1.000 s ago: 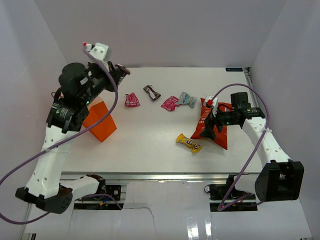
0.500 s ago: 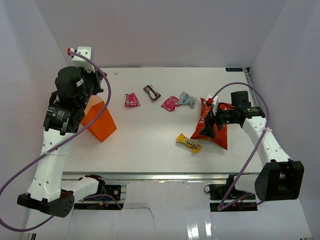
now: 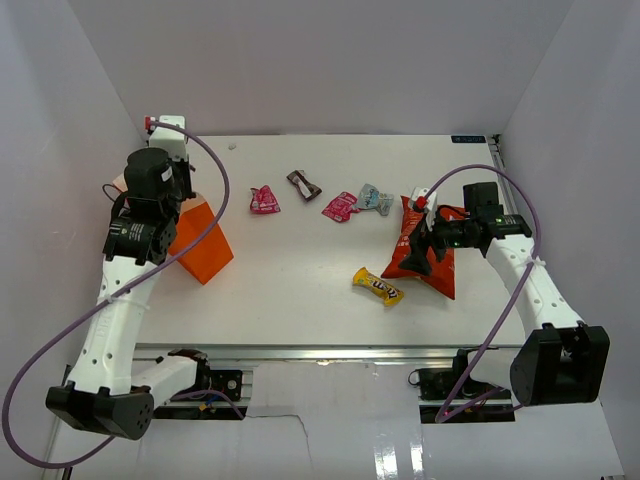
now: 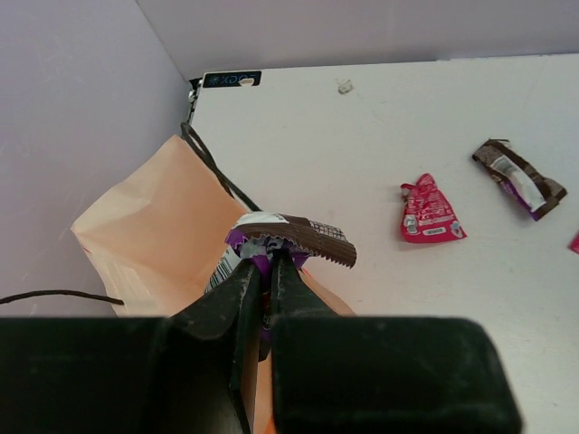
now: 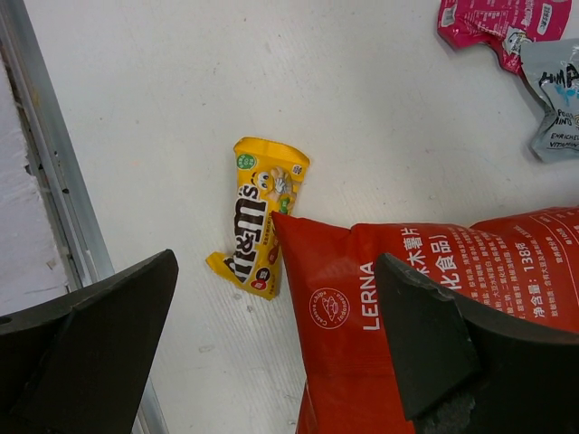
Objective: Place the snacks into the paper bag
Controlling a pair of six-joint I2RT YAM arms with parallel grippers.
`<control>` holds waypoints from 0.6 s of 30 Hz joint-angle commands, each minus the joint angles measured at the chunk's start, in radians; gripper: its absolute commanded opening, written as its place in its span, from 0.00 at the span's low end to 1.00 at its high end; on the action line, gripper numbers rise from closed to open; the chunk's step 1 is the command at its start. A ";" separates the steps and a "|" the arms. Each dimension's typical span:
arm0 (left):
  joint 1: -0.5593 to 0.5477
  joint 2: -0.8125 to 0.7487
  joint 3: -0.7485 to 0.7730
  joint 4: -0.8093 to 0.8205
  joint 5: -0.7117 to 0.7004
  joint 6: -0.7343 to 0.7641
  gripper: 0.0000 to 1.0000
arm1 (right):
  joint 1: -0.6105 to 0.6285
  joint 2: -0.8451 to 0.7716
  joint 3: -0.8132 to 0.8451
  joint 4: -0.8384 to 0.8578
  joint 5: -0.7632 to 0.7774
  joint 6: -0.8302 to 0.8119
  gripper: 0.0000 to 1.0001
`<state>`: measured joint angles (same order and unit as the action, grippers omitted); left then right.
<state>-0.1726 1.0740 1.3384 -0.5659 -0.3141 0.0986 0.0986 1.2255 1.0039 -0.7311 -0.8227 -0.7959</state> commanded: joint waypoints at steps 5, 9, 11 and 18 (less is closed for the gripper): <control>0.048 0.032 -0.022 0.084 0.032 0.007 0.28 | 0.001 -0.027 -0.014 0.022 -0.041 0.027 0.95; 0.048 0.014 -0.012 0.060 0.039 -0.069 0.78 | 0.038 -0.012 -0.031 0.045 -0.012 0.138 0.96; 0.048 0.000 0.004 0.026 0.079 -0.126 0.82 | 0.082 -0.008 -0.050 0.064 0.048 0.208 0.97; 0.048 -0.077 0.022 -0.005 0.363 -0.278 0.86 | 0.400 0.054 -0.062 0.134 0.446 0.382 0.99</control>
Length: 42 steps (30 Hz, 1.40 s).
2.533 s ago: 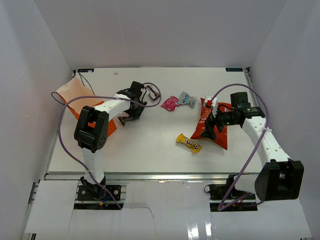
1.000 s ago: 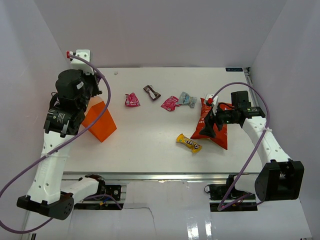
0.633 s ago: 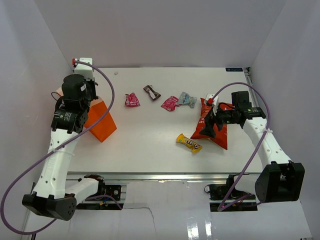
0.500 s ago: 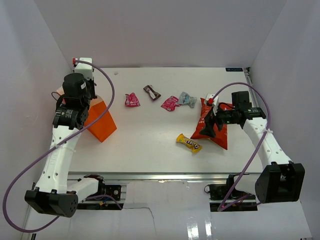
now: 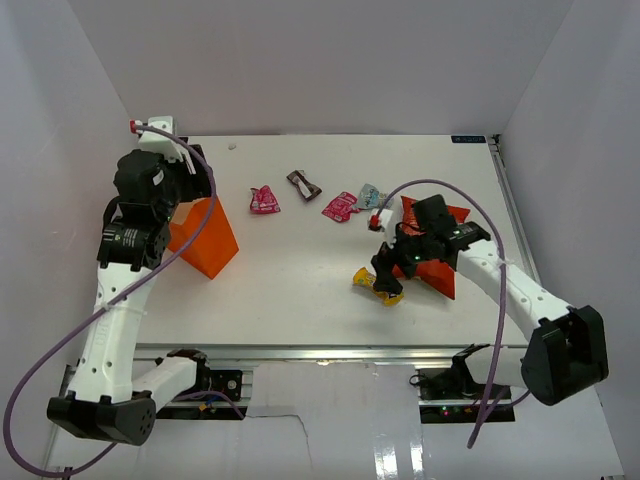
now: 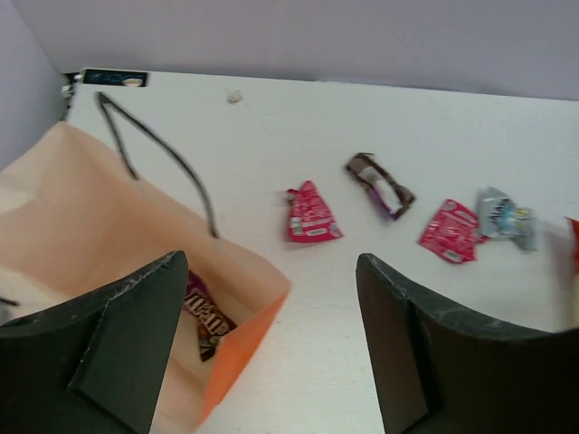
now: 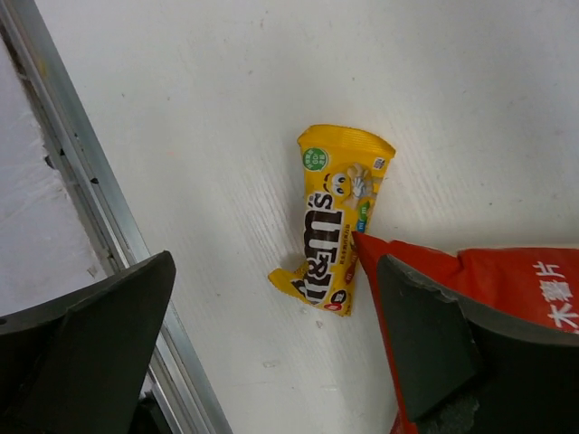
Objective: Place the snacks into the paper bag
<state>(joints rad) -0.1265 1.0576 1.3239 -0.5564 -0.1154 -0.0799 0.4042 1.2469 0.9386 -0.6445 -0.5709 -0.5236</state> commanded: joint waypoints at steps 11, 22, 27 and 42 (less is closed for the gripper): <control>0.002 -0.153 -0.205 0.165 0.569 -0.461 0.85 | 0.338 0.219 -0.021 0.160 0.720 0.240 0.88; -0.050 -0.186 -0.479 0.352 0.626 -0.715 0.86 | 0.349 0.327 -0.034 0.209 0.672 0.177 0.79; -0.154 -0.137 -0.526 0.412 0.586 -0.767 0.86 | 0.349 0.332 -0.056 0.204 0.597 0.134 0.63; -0.352 0.030 -0.666 0.542 0.411 -1.118 0.85 | 0.300 0.186 -0.060 0.178 0.283 0.048 0.18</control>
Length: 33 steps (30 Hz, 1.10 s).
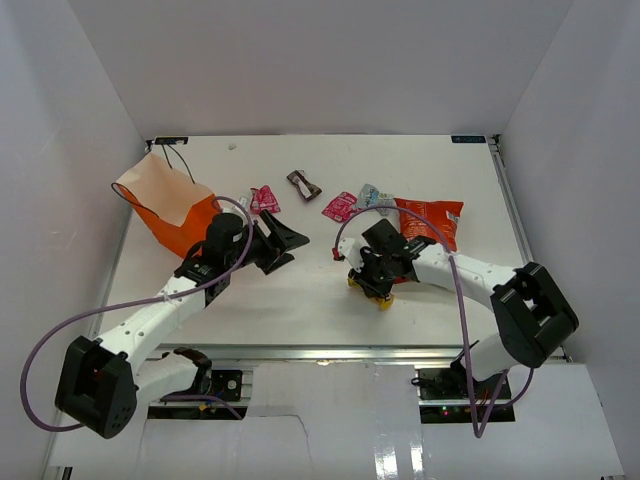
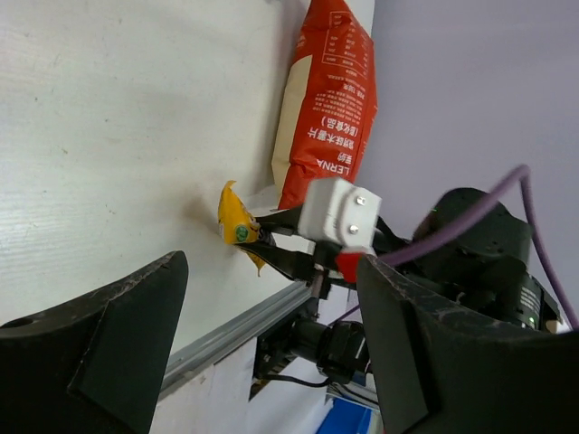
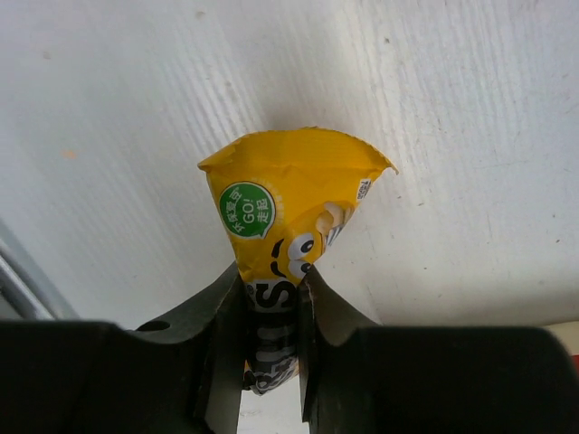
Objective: Place the snacks into the paper bag
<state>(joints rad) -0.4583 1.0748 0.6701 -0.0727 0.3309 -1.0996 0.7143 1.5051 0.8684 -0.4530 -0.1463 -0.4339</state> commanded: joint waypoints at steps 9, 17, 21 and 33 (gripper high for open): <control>-0.108 0.246 0.065 0.106 0.066 -0.151 0.81 | -0.010 -0.140 0.079 0.002 -0.299 -0.078 0.19; -0.189 0.405 0.174 0.100 0.097 -0.146 0.76 | -0.009 -0.088 0.149 0.020 -0.295 -0.063 0.20; -0.200 0.433 0.186 0.096 0.109 -0.154 0.65 | -0.004 -0.086 0.159 0.033 -0.296 -0.055 0.20; -0.206 0.442 0.206 0.093 0.116 -0.146 0.16 | -0.004 -0.075 0.173 0.056 -0.285 -0.049 0.35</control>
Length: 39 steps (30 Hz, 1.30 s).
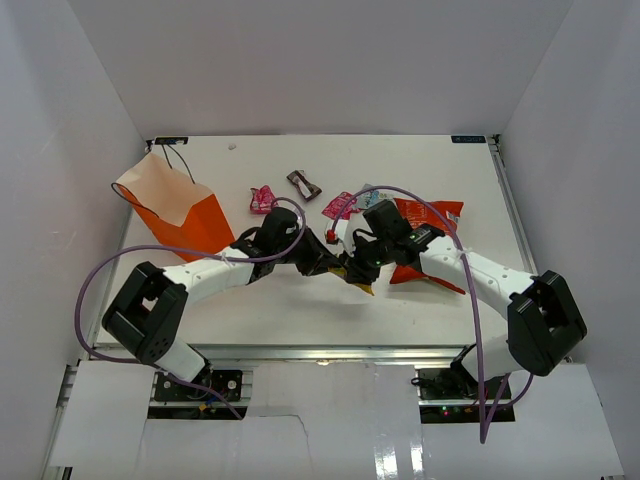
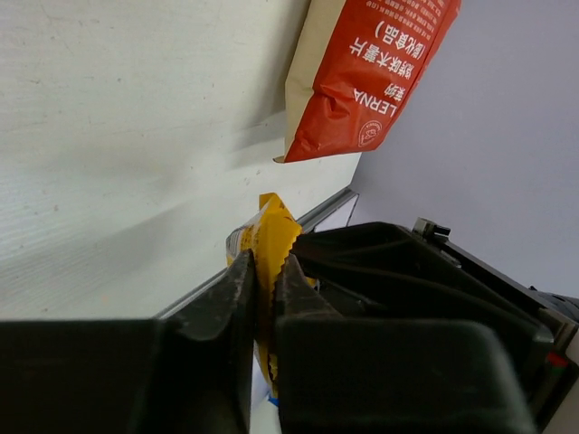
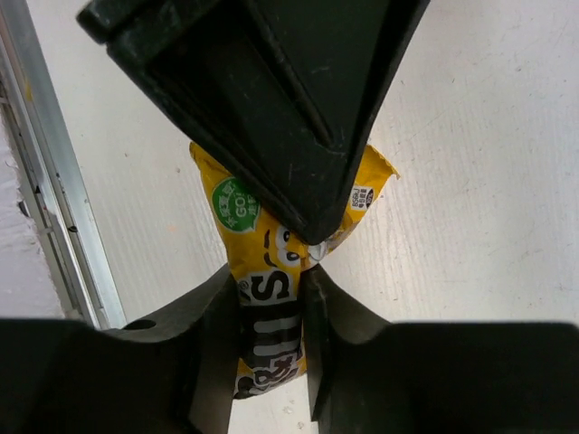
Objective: Place the snacks into the paper bag
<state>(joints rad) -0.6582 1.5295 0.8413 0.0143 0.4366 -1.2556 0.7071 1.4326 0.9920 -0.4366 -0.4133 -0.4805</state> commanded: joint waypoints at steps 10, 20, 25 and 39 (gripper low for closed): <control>0.025 -0.100 0.171 -0.336 -0.191 0.244 0.00 | -0.037 -0.092 0.086 -0.054 -0.057 -0.108 0.68; 0.046 -0.270 0.624 -0.804 -0.599 0.588 0.00 | -0.218 -0.121 0.235 -0.082 -0.226 -0.107 0.68; 0.074 -0.275 0.956 -0.996 -0.837 0.691 0.00 | -0.230 -0.087 0.224 -0.064 -0.216 -0.075 0.68; 0.078 -0.342 1.138 -1.215 -1.449 0.824 0.00 | -0.242 -0.026 0.227 -0.027 -0.196 -0.035 0.68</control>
<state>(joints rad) -0.5831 1.1786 2.0357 -1.1286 -0.8509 -0.4816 0.4713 1.4002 1.2003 -0.4973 -0.6037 -0.5304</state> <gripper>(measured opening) 0.027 0.679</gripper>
